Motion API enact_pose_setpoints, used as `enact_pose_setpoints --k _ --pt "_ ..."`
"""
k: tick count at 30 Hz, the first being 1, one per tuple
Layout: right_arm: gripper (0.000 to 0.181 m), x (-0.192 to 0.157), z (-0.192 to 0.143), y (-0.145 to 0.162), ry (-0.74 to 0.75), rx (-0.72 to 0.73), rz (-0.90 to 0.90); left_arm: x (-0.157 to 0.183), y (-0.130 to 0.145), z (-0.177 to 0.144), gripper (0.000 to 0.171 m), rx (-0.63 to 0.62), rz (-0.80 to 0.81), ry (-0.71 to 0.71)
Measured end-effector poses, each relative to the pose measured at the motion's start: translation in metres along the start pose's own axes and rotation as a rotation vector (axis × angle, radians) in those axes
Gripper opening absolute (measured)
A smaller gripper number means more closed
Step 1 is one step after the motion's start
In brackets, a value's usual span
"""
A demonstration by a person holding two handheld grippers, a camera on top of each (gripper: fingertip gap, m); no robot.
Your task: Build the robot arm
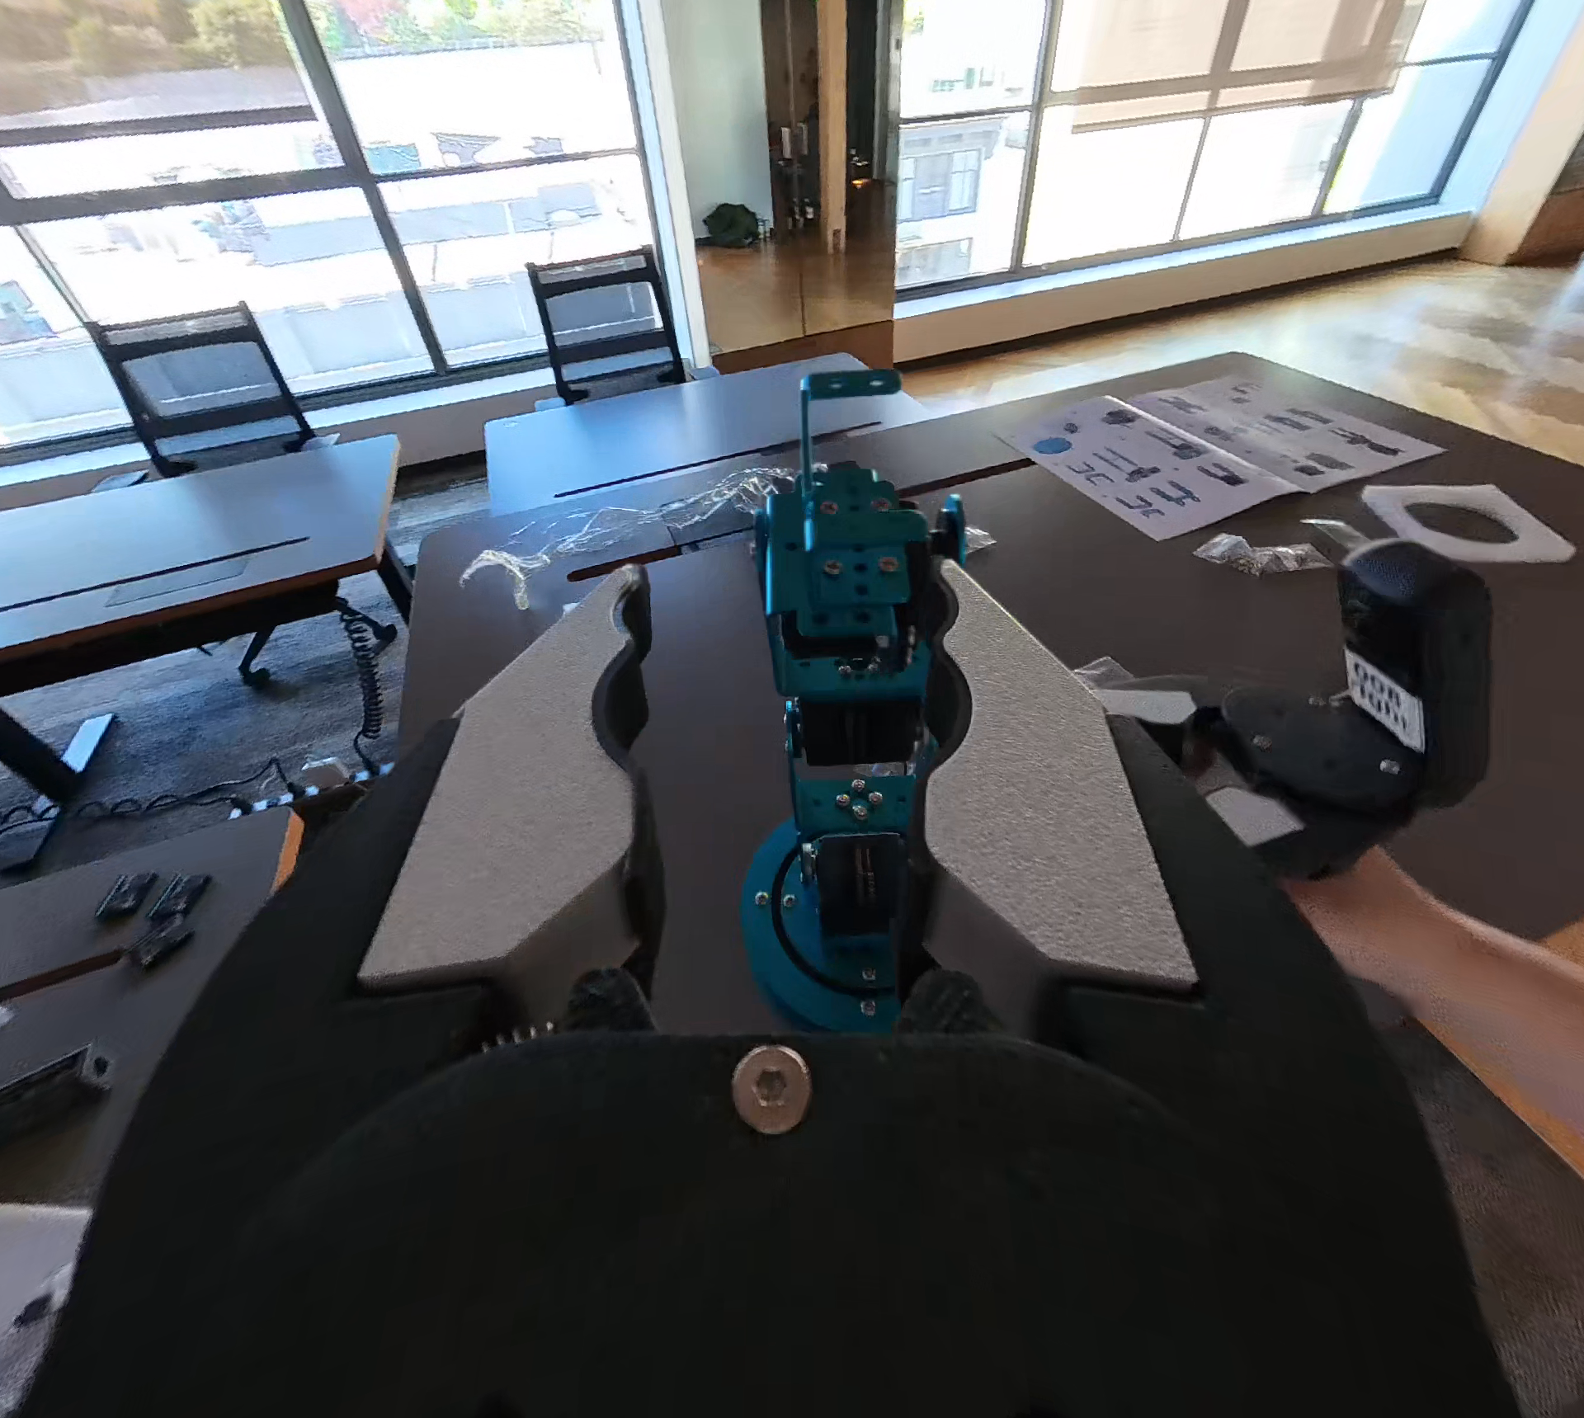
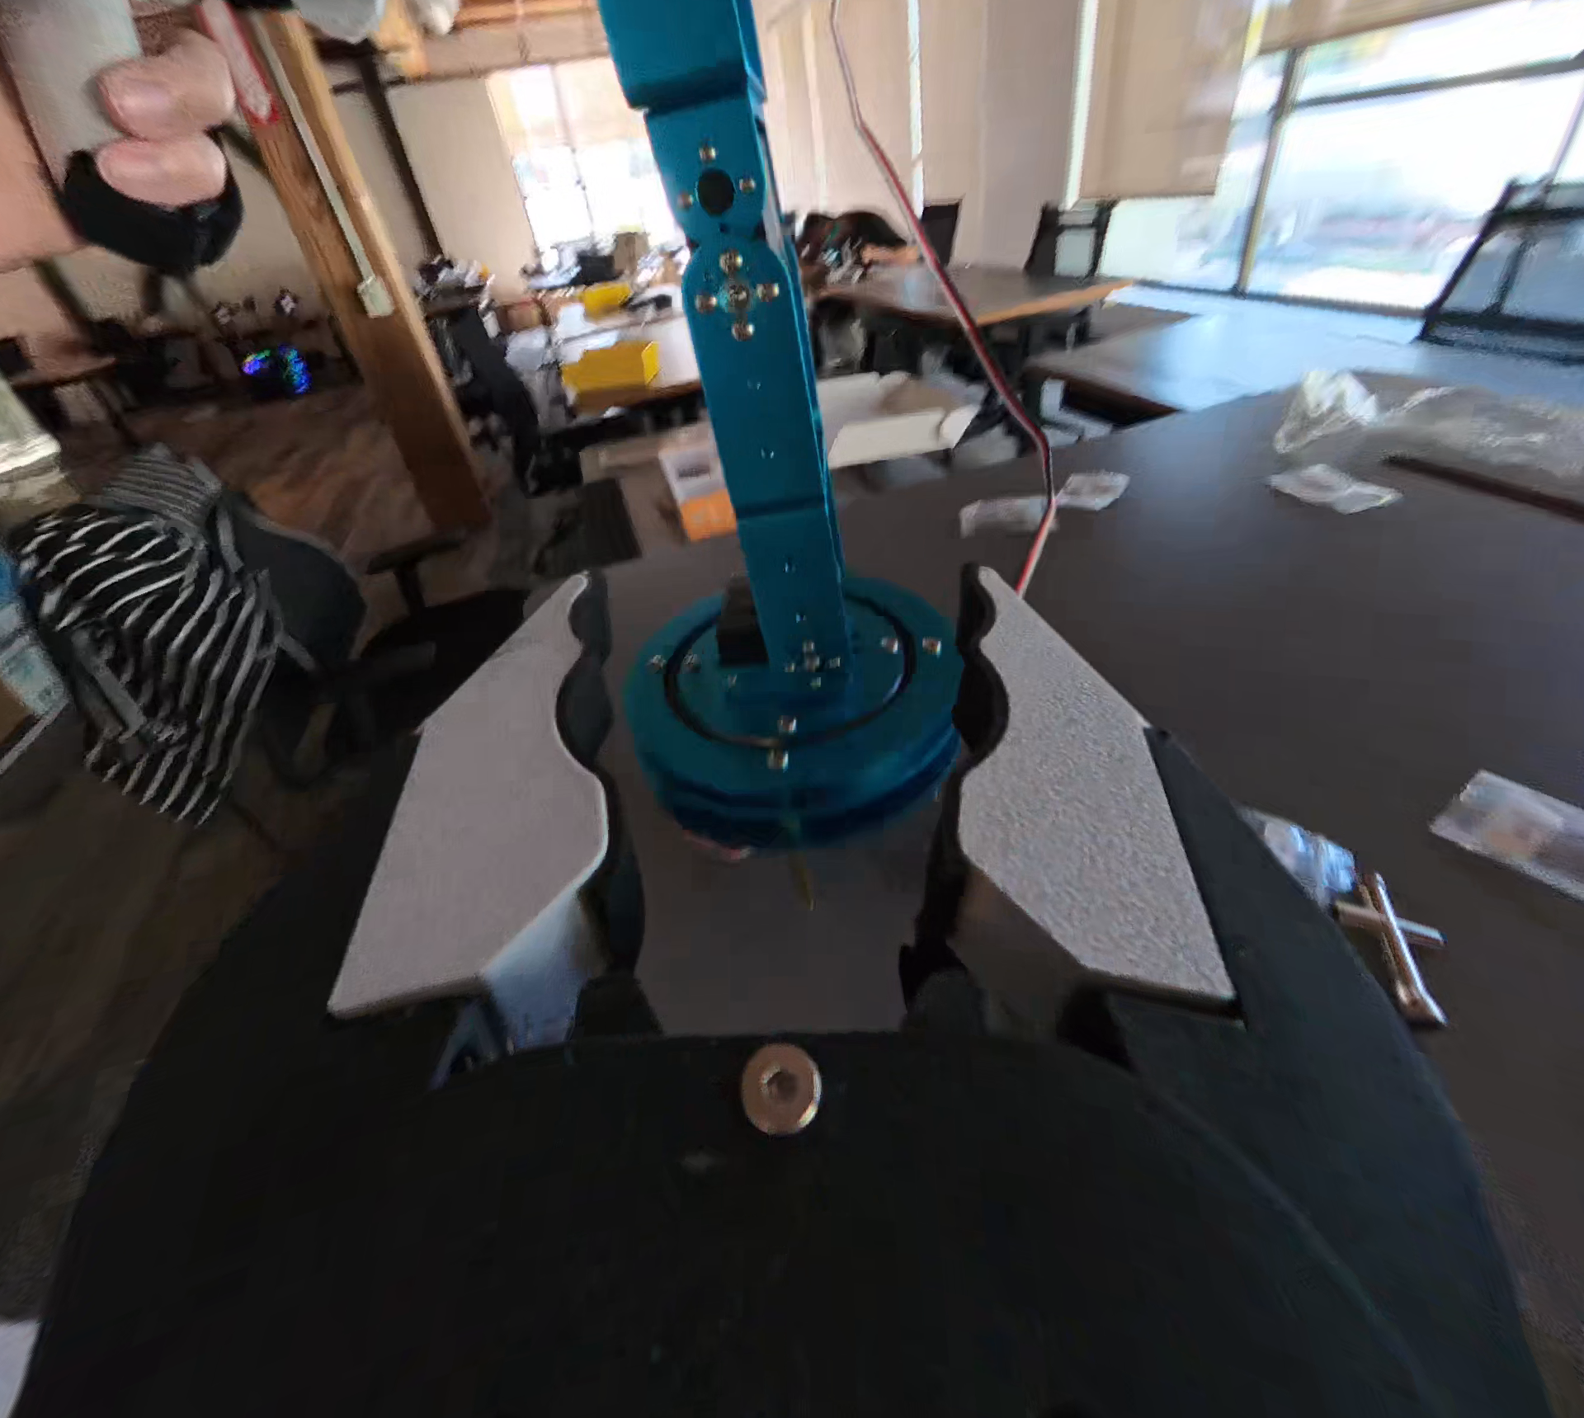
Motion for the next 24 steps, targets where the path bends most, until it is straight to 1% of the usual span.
enact_pose_setpoints --k 2,3,5,6,8,9,11,13,15,18,19,20,24 --pt "0.075 -0.008 0.018 0.006 0.027 0.029 -0.007 -0.002 0.007 0.010 0.064 -0.034 -0.002 0.064" --pt "0.071 -0.012 0.026 0.012 0.031 0.017 -0.017 -0.004 0.011 0.015 0.063 -0.053 0.001 0.091" --pt "0.065 -0.010 0.039 0.024 0.074 -0.034 -0.069 -0.006 0.011 0.020 0.063 -0.045 -0.004 0.147" --pt "0.057 -0.008 0.044 0.027 0.077 -0.058 -0.076 -0.006 0.010 0.022 0.060 -0.041 -0.015 0.176" --pt "0.046 -0.009 0.052 0.027 0.044 -0.067 -0.031 -0.004 0.009 0.027 0.056 -0.057 -0.017 0.221" --pt "0.046 -0.007 0.053 0.026 0.052 -0.070 -0.014 -0.004 0.007 0.029 0.053 -0.062 -0.018 0.236" --pt "0.034 -0.003 0.052 0.022 0.042 -0.040 -0.008 -0.001 0.004 0.031 0.046 -0.073 -0.035 0.278" --pt "0.033 0.001 0.055 0.021 0.015 -0.020 0.009 -0.003 0.003 0.034 0.042 -0.072 -0.043 0.269" --pt "0.029 0.002 0.057 0.021 -0.001 -0.041 -0.043 -0.005 0.003 0.037 0.042 -0.058 -0.068 0.254" --pt "0.032 0.004 0.063 0.023 -0.052 -0.085 -0.061 -0.007 0.003 0.040 0.041 -0.040 -0.099 0.225" --pt "0.030 0.005 0.066 0.023 -0.054 -0.097 -0.075 -0.008 0.002 0.041 0.041 -0.043 -0.098 0.216" --pt "0.025 0.003 0.068 0.022 -0.067 -0.102 -0.097 -0.009 0.002 0.041 0.041 -0.048 -0.103 0.208" --pt "0.024 0.006 0.071 0.022 -0.066 -0.112 -0.157 -0.011 0.001 0.043 0.041 -0.063 -0.114 0.196"
Point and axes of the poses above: each gripper's, where its closed fingertips meet, z out along the fingers, y out of its underside, x = y × z across the jaws, the point moved 5 cm from there along -z, back along the fingers, and after that the axes turned 11 degrees about -z, right-handed, at the moved point
